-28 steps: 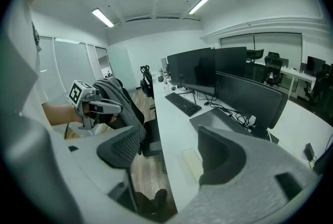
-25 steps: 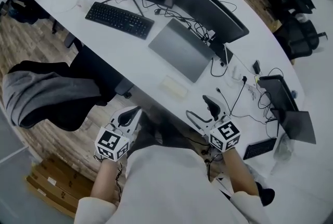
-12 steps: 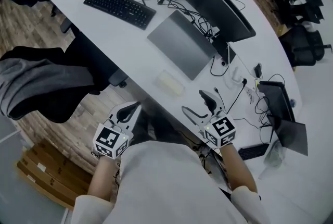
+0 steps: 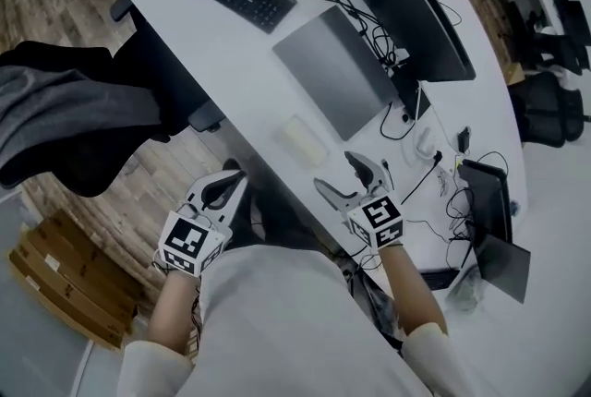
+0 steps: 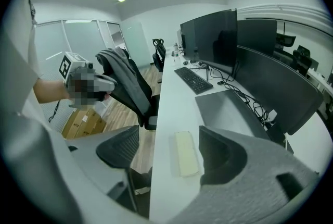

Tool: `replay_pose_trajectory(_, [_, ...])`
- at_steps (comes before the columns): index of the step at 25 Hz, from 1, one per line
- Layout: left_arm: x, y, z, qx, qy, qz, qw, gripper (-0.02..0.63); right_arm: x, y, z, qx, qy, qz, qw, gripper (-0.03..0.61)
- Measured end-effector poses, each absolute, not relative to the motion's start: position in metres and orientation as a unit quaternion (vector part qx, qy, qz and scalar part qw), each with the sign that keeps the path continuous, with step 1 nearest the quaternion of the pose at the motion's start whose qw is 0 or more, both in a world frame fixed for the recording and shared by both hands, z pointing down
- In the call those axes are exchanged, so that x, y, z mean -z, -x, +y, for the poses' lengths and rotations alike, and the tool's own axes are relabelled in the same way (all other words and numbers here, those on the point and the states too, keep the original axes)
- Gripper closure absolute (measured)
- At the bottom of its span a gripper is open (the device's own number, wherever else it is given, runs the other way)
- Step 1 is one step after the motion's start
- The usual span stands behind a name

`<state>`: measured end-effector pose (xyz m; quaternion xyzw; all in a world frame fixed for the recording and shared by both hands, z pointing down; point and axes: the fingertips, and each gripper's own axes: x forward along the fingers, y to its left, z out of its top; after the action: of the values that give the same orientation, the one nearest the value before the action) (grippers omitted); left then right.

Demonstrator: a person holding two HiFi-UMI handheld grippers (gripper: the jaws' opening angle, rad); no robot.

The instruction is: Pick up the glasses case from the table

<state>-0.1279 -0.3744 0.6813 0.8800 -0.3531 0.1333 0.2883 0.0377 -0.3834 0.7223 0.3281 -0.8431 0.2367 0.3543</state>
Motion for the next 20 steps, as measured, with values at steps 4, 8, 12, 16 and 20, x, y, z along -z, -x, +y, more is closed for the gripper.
replay_pose_trajectory(4, [-0.693, 0.125, -0.376, -0.137, -0.876, -0.36, 0.292, 0.604, -0.755, -0.036, -0.389, -0.242, -0.306, -0.84, 0.378, 0.221])
replay_pose_trajectory(8, [-0.703, 0.12, -0.379, -0.141, -0.871, -0.364, 0.3, 0.604, -0.788, -0.035, -0.392, -0.245, -0.284, -0.835, 0.403, 0.216])
replay_pose_trajectory(12, [-0.709, 0.116, -0.38, -0.143, -0.865, -0.368, 0.308, 0.604, -0.819, -0.033, -0.395, -0.25, -0.265, -0.829, 0.424, 0.213])
replay_pose_trajectory(16, [-0.718, 0.113, -0.379, -0.144, -0.864, -0.369, 0.311, 0.604, -0.85, -0.03, -0.398, -0.256, -0.25, -0.821, 0.445, 0.213])
replay_pose_trajectory(20, [-0.73, 0.114, -0.38, -0.149, -0.862, -0.373, 0.309, 0.604, -0.878, -0.031, -0.401, -0.263, -0.237, -0.81, 0.467, 0.213])
